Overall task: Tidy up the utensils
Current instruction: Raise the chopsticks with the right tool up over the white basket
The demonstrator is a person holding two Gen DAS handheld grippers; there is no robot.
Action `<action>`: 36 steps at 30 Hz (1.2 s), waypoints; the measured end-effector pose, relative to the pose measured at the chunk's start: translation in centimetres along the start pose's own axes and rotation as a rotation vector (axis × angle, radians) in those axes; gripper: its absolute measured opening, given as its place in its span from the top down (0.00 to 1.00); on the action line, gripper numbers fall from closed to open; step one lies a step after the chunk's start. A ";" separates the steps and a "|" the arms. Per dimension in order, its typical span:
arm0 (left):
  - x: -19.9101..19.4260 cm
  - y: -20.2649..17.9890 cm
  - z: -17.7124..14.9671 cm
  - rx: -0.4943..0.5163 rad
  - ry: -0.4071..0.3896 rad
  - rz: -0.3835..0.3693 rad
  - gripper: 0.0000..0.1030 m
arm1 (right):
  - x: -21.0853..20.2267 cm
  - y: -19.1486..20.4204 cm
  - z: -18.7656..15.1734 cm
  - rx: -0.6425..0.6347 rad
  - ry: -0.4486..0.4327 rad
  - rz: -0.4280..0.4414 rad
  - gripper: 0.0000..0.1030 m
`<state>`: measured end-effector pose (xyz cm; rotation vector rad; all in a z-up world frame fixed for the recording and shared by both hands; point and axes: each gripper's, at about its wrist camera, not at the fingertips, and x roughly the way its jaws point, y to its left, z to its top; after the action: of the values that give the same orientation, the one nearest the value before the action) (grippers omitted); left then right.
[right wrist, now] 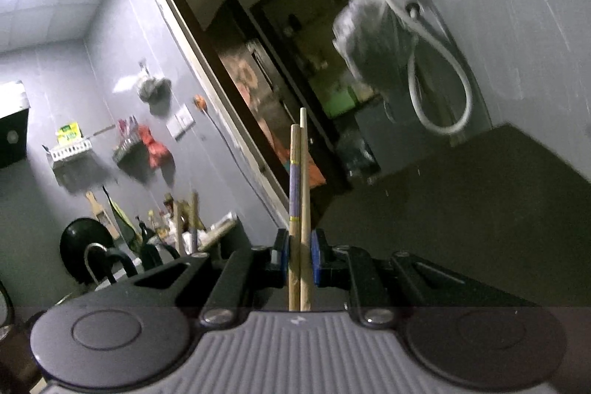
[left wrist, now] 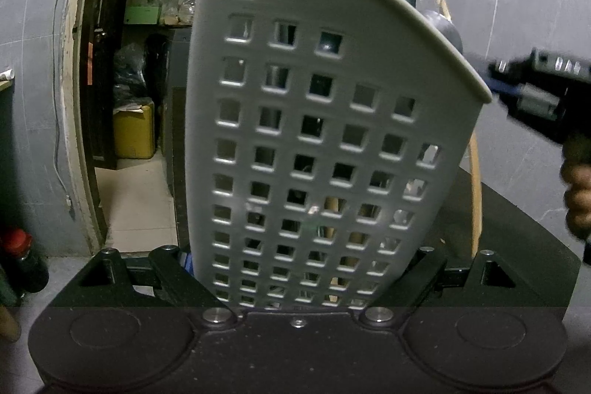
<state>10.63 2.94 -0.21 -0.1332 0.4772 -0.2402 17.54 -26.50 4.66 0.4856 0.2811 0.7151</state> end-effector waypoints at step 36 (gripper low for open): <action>0.0 0.2 0.1 -0.003 0.000 -0.004 0.14 | 5.7 12.5 4.3 -0.126 -0.104 0.280 0.86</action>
<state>10.73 3.14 -0.13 -0.1374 0.4771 -0.2437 16.49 -15.88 14.28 0.4442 0.0698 0.9707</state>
